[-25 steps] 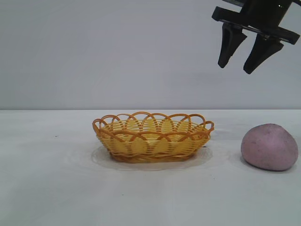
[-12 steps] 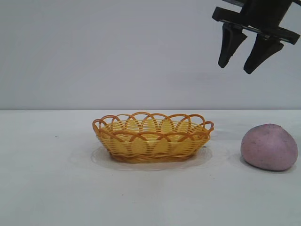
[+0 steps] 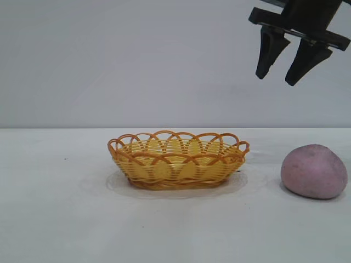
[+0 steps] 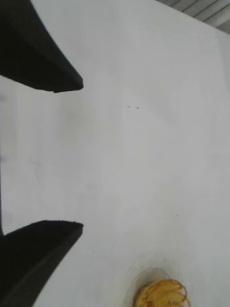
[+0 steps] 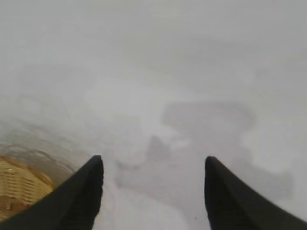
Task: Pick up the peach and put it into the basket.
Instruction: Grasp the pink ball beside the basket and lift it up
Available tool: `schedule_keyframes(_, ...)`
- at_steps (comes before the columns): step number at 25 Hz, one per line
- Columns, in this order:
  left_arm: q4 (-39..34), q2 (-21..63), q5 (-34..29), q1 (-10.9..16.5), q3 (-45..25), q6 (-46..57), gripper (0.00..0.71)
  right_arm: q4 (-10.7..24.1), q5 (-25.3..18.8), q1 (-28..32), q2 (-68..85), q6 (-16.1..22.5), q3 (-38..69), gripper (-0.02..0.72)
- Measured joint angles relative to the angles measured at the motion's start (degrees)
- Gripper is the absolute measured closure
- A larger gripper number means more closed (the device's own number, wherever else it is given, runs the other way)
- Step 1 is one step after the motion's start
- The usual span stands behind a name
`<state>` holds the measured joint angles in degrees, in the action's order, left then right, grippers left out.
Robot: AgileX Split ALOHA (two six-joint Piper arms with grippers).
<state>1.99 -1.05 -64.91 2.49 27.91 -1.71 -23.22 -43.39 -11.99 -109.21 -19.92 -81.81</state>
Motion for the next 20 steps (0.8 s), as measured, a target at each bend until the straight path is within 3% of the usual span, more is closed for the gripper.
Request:
schedule_keyframes(9,0.23,0.0,0.59,0.0,-0.23,-0.66,0.18,0.55,-3.39,0.0,3.28,-3.85,0.0,0.26)
schedule_keyframes(20,1.34,0.0,0.59,0.0,-0.23,-2.03,0.18,1.75,-9.93,0.0,5.06,-4.99,0.0,0.26)
